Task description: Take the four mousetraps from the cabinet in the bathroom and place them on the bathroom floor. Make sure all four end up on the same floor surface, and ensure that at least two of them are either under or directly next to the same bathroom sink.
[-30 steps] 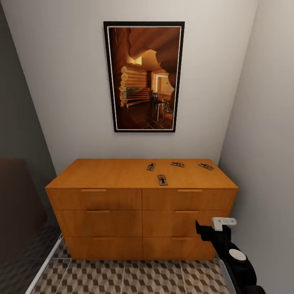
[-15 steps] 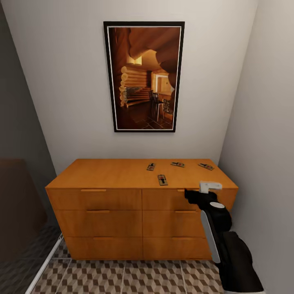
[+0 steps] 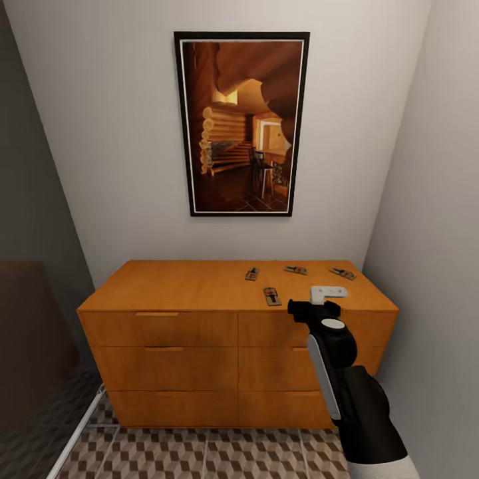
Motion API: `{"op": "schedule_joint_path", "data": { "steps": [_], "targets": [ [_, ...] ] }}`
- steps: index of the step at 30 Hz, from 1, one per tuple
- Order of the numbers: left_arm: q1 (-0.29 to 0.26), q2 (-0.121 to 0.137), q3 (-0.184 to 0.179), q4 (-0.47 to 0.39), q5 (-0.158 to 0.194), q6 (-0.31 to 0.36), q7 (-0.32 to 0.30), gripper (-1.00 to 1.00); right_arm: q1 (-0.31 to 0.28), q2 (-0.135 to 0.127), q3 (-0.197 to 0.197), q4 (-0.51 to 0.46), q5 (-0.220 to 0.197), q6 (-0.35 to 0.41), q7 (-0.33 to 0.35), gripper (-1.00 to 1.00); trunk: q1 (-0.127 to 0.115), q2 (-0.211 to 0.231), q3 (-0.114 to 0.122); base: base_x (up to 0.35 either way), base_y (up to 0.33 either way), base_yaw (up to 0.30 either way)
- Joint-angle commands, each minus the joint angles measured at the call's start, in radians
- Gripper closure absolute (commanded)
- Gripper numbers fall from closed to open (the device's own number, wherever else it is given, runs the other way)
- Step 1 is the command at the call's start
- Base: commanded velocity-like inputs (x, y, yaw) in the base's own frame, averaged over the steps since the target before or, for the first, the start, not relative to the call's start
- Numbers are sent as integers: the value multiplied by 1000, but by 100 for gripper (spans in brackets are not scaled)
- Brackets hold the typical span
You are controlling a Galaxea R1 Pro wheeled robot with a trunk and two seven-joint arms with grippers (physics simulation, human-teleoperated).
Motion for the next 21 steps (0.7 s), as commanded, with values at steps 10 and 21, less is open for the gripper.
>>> {"op": "schedule_joint_path", "data": {
  "steps": [10,21],
  "targets": [
    [0,0,0,-1,0,-2,-1,-100,-2,-5,4,7,1,6,-3,-100,0,-1,-1,179,216,0],
    [0,0,0,8,0,-3,-1,-100,-2,-8,9,8,0,6,-3,-100,0,-1,-1,31,34,0]
  ]
}}
